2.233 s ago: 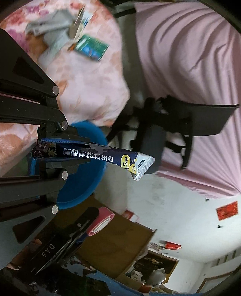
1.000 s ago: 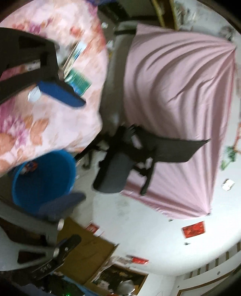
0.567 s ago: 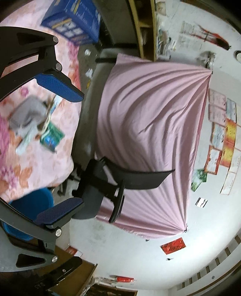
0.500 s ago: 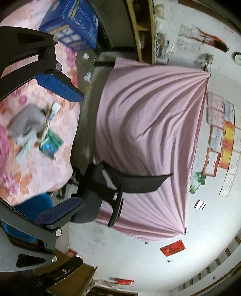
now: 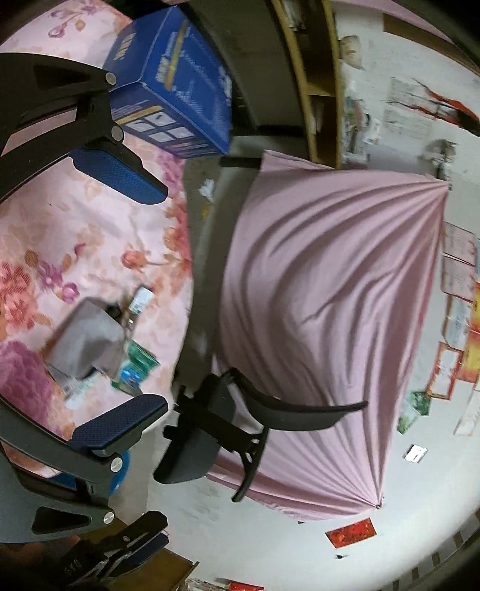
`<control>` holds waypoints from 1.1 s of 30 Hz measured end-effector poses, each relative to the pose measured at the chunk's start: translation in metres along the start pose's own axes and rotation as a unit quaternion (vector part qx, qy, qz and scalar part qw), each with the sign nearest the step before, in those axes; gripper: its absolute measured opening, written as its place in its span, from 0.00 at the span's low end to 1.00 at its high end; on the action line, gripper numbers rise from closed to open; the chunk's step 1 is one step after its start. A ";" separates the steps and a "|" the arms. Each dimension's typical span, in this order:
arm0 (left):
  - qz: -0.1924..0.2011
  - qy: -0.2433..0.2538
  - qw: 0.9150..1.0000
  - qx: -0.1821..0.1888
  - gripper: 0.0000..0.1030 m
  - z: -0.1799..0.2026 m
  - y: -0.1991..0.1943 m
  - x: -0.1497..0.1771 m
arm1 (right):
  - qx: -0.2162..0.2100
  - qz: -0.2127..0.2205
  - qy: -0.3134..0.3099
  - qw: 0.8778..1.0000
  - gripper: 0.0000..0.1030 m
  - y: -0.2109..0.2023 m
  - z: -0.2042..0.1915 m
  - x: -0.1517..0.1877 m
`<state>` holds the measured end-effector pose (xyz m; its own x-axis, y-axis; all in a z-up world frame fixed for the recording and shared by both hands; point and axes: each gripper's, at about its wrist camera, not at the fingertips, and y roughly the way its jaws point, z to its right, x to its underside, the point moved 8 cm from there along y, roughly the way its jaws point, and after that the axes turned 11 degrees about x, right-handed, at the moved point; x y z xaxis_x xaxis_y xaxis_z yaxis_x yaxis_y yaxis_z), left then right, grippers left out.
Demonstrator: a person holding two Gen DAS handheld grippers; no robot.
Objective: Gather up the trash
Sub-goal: 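Grasp the white tube with the right tool while the left tool grasps the grey mask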
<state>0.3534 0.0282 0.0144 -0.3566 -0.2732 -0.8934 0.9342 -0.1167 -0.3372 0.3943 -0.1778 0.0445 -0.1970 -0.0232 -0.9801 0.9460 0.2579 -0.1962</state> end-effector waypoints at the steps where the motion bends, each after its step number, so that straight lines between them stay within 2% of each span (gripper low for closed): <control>1: -0.009 0.000 1.000 0.001 0.98 -0.002 0.003 0.003 | -0.004 -0.012 -0.004 1.000 1.00 0.004 -0.003 0.006; 5: -0.067 0.007 0.998 0.010 0.98 -0.011 0.022 0.025 | -0.009 -0.068 -0.023 0.997 1.00 0.025 -0.011 0.032; 7: -0.088 0.008 0.996 0.013 0.98 -0.014 0.029 0.034 | -0.009 -0.106 -0.037 0.994 1.00 0.038 -0.015 0.046; 11: -0.126 -0.003 0.991 0.031 0.98 -0.021 0.042 0.051 | -0.014 -0.154 -0.058 0.986 0.98 0.051 -0.021 0.065; 14: -0.147 -0.018 0.988 0.044 0.97 -0.024 0.050 0.058 | -0.019 -0.190 -0.067 0.979 0.90 0.057 -0.025 0.079; 17: -0.156 -0.031 0.986 0.056 0.97 -0.027 0.060 0.060 | -0.024 -0.244 -0.078 0.966 0.78 0.066 -0.027 0.098; 19: -0.161 -0.030 0.985 0.063 0.91 -0.026 0.066 0.059 | -0.036 -0.277 -0.079 0.957 0.70 0.070 -0.029 0.112; 20: -0.167 -0.025 0.983 0.072 0.84 -0.025 0.071 0.059 | -0.044 -0.288 -0.079 0.953 0.65 0.071 -0.031 0.116; 21: -0.174 -0.022 0.981 0.080 0.76 -0.024 0.076 0.059 | -0.049 -0.294 -0.080 0.951 0.63 0.072 -0.032 0.118; 23: -0.191 -0.021 0.977 0.093 0.67 -0.023 0.084 0.062 | -0.056 -0.299 -0.084 0.949 0.61 0.070 -0.036 0.120; 25: -0.203 -0.027 0.972 0.111 0.65 -0.022 0.092 0.064 | -0.068 -0.303 -0.089 0.946 0.59 0.070 -0.040 0.122; 27: -0.212 -0.031 0.969 0.121 0.57 -0.022 0.097 0.066 | -0.072 -0.310 -0.095 0.943 0.51 0.071 -0.045 0.125; 30: -0.234 -0.031 0.962 0.140 0.52 -0.018 0.105 0.073 | -0.079 -0.329 -0.102 0.936 0.41 0.075 -0.051 0.133; 33: -0.247 -0.023 0.957 0.150 0.51 -0.015 0.110 0.078 | -0.083 -0.334 -0.103 0.933 0.32 0.078 -0.055 0.136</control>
<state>0.4291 0.0085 -0.0966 -0.7600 -0.1557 -0.6310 0.6090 -0.5098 -0.6077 0.4273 -0.1074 -0.1022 -0.6589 -0.4131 -0.6287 0.5731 0.2657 -0.7752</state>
